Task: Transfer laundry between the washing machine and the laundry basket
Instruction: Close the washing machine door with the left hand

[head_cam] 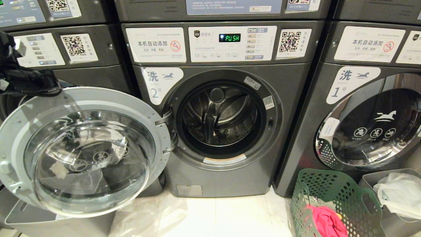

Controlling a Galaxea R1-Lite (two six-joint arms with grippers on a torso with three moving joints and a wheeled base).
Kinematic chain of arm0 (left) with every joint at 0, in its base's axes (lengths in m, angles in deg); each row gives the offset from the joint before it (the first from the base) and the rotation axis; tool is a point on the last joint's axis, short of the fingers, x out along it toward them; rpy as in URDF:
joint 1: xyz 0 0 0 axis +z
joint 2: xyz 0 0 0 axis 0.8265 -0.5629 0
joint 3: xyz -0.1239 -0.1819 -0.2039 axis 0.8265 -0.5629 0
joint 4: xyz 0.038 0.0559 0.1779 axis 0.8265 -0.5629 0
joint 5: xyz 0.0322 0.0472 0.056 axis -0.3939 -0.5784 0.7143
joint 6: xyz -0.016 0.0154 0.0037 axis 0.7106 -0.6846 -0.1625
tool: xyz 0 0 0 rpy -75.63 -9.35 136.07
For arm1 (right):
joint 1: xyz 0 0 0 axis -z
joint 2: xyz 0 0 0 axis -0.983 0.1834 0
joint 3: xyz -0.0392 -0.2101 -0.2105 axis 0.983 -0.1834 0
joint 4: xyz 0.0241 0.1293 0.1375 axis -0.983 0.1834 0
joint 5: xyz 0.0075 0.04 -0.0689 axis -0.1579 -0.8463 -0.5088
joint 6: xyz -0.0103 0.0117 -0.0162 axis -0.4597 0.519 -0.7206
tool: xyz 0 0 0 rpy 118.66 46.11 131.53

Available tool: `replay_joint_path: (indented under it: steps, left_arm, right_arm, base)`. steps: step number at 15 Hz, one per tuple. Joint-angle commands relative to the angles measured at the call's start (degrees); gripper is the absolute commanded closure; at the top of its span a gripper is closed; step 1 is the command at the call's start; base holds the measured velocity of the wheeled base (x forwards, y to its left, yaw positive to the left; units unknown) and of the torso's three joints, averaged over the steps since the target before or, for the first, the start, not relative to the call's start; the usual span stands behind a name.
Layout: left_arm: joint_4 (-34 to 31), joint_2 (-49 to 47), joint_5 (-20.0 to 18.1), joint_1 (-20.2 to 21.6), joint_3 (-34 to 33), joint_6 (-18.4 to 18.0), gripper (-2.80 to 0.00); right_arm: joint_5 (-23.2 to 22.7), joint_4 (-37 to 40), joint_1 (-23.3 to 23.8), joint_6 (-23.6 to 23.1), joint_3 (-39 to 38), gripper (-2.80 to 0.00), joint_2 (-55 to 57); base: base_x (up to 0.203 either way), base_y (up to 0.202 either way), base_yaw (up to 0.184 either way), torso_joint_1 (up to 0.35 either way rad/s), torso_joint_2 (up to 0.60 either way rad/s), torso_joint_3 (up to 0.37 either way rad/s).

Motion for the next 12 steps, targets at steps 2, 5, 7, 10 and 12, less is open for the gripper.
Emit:
replay_joint_path:
  steps: [2,5,7,10,12]
  left_arm:
    - [-2.87,-1.81,-1.43,0.08,0.02,0.08,0.00]
    - [-8.95,-0.39,-3.33,0.09,0.02,0.08,0.00]
    - [-13.79,1.33,-3.56,0.02,0.02,0.08,0.00]
    - [-23.43,5.45,-5.74,-0.36,0.00,0.14,0.00]
    - [-30.14,8.58,-7.84,-1.00,-0.06,0.16,0.00]
  right_arm:
    - [0.00,-0.01,0.00,0.02,-0.09,0.00,0.09]
    - [0.00,-0.01,0.00,0.02,-0.02,0.00,0.09]
    - [0.00,-0.01,0.00,0.02,0.00,0.00,0.09]
    - [0.00,-0.01,0.00,-0.07,0.00,0.00,0.09]
    - [0.00,-0.01,0.00,-0.07,-0.07,0.00,0.09]
  base:
    - [0.000,0.000,0.000,0.000,0.00,0.000]
    - [0.000,0.000,0.000,0.000,0.00,0.000]
    - [0.000,0.000,0.000,0.000,0.00,0.000]
    - [0.000,0.000,0.000,0.000,0.00,0.000]
    - [0.000,0.000,0.000,0.000,0.00,0.000]
